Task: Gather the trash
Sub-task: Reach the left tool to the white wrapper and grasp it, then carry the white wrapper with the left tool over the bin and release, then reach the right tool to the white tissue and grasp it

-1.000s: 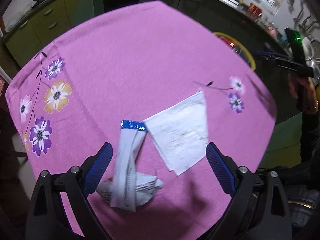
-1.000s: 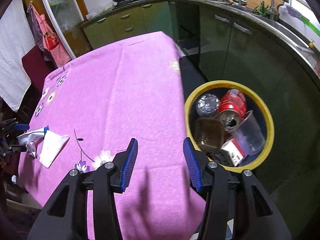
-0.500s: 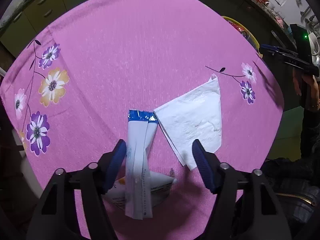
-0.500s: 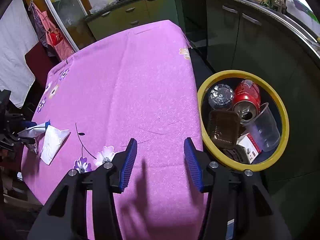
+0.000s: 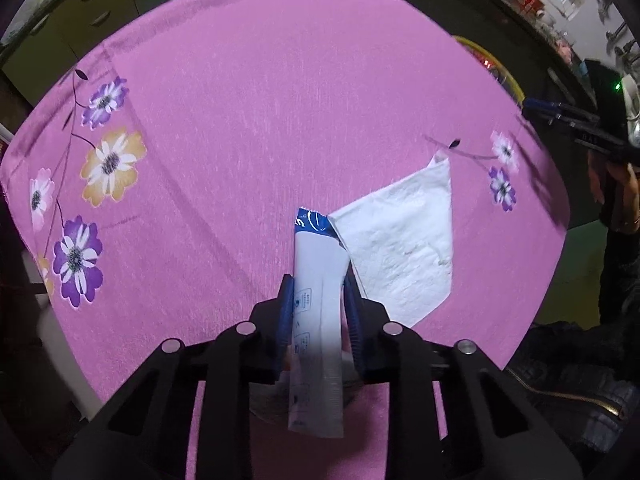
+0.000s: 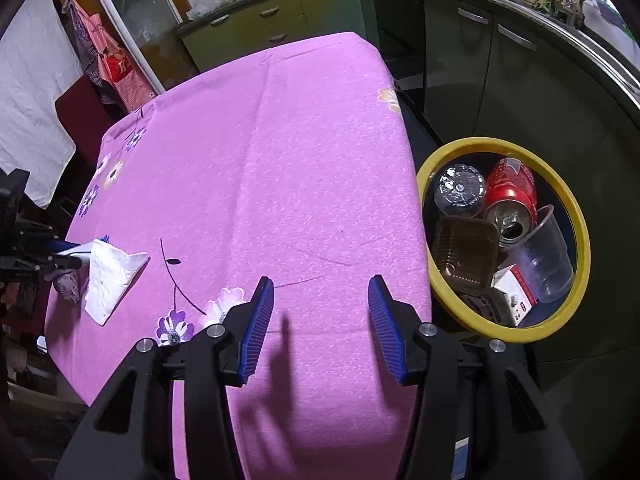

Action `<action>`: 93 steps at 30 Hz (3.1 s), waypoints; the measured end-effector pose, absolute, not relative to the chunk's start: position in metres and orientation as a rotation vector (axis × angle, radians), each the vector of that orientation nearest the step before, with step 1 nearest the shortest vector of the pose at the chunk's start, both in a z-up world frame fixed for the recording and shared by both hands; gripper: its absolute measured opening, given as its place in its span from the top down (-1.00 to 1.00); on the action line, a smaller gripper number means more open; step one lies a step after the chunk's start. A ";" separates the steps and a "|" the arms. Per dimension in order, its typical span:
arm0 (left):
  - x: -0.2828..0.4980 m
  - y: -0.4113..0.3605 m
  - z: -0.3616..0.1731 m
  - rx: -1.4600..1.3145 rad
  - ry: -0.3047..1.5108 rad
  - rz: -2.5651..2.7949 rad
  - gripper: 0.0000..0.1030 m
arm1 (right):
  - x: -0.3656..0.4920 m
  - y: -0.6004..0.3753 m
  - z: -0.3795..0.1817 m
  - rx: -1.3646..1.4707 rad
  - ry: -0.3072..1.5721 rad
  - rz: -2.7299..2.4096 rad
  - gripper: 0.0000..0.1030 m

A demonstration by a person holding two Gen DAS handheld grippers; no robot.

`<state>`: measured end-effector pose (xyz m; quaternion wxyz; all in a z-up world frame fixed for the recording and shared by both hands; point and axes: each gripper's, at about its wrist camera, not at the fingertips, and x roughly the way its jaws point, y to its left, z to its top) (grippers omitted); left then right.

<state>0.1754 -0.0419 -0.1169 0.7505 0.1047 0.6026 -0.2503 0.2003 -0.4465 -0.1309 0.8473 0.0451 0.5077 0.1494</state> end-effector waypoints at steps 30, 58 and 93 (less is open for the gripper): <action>0.205 -0.306 -0.026 0.382 1.073 -1.009 0.59 | 0.129 -0.579 -0.105 0.271 0.939 0.047 0.04; 0.243 -0.431 -0.032 0.450 0.905 -1.001 -0.25 | 0.099 -0.626 -0.137 0.422 0.933 0.043 -0.04; 0.052 0.063 -0.026 -0.291 0.695 -0.146 -0.86 | 0.168 -0.202 -0.158 -0.507 1.006 0.897 -0.55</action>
